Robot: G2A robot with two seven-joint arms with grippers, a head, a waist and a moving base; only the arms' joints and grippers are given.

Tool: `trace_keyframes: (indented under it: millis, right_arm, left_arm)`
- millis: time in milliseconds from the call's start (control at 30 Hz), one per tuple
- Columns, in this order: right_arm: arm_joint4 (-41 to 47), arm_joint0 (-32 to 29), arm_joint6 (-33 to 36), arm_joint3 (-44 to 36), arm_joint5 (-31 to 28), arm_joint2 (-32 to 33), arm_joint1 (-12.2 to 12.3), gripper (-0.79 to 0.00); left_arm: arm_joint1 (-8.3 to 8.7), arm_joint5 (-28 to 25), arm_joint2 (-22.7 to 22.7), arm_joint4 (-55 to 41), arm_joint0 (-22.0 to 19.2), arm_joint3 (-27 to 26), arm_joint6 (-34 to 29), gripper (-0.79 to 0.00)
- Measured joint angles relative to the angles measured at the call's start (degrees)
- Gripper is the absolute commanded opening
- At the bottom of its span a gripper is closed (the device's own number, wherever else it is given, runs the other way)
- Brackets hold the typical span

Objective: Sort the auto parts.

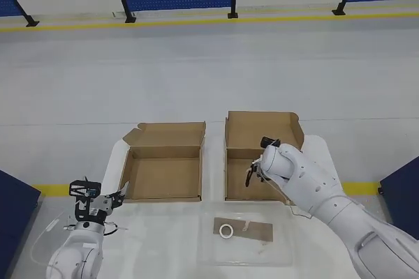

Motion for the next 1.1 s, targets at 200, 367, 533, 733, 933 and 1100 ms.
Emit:
trace_keyframes:
  millis: [200,367,533,733,933,1100]
  right_arm:
    - [0.9,1.6,-1.0,4.9,0.0,-1.6,-2.5,-0.785]
    - [2.0,2.5,-1.5,9.0,-0.7,-2.4,-4.4,-0.785]
    - [2.7,3.3,-2.2,12.5,-1.8,-3.0,-6.2,-0.785]
    - [2.8,4.1,-2.7,15.8,-2.6,-3.5,-7.8,-0.785]
    - [2.9,4.6,-2.8,17.9,-3.4,-3.3,-8.9,-0.536]
    - [2.8,4.8,-3.1,18.7,-4.0,-2.9,-9.4,-0.459]
  left_arm:
    - [0.0,0.0,0.0,0.0,0.0,0.0,0.0,0.0]
    - [0.0,0.0,0.0,0.0,0.0,0.0,0.0,0.0]
    - [0.0,0.0,0.0,0.0,0.0,0.0,0.0,0.0]
    - [0.0,0.0,0.0,0.0,0.0,0.0,0.0,0.0]
    - [0.0,0.0,0.0,0.0,0.0,0.0,0.0,0.0]
    - [0.0,0.0,0.0,0.0,0.0,0.0,0.0,0.0]
